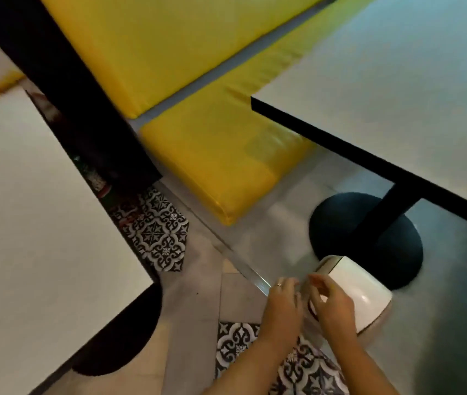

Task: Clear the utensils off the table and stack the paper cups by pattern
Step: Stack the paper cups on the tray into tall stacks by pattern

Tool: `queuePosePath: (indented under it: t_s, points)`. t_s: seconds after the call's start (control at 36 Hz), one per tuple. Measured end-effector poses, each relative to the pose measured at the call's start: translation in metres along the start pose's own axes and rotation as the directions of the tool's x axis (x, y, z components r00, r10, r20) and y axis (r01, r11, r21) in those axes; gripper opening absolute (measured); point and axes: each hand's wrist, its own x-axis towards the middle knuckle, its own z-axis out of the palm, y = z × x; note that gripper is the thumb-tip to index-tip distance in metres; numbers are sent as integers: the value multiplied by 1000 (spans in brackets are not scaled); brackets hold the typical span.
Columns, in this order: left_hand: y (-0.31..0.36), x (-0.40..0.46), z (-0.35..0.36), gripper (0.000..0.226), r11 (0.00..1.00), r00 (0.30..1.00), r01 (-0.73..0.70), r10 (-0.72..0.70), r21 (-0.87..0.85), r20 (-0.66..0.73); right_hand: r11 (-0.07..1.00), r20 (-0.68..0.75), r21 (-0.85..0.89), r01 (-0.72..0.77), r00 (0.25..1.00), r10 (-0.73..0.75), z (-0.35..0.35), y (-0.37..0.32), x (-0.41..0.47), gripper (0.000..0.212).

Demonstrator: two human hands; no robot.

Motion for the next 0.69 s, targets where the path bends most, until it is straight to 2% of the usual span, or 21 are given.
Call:
queuePosePath:
  t_s: [0.08,0.14,0.22,0.31,0.39,0.47,0.61,0.69]
  points:
    - [20,-12,-62,32,991,980,-117,125,63,-157,986,37,-4,169,985,-169,-3,-67,-5,21]
    - [29,-21,-106,32,982,944,-130,165,137,-285,952,89,-40,303,950,-298,-2,-115,-10,20]
    - [27,-40,-174,29,977,843,-93,180,193,-506,871,149,-108,480,873,-463,10,-183,-22,20]
    - [18,-75,-242,29,982,786,-11,125,189,-606,788,252,-118,604,786,-565,26,-244,-50,24]
    - [-3,-115,-302,36,966,771,147,23,212,-637,689,425,-144,710,673,-605,48,-297,-85,27]
    - [-33,-154,-353,44,924,745,305,-82,229,-662,545,545,-185,817,547,-635,76,-335,-114,33]
    - [-85,-229,-426,53,842,671,511,-266,173,-692,360,647,-163,919,375,-664,132,-394,-178,50]
    - [-112,-276,-458,54,794,612,595,-345,127,-712,277,696,-154,948,304,-651,168,-425,-225,60]
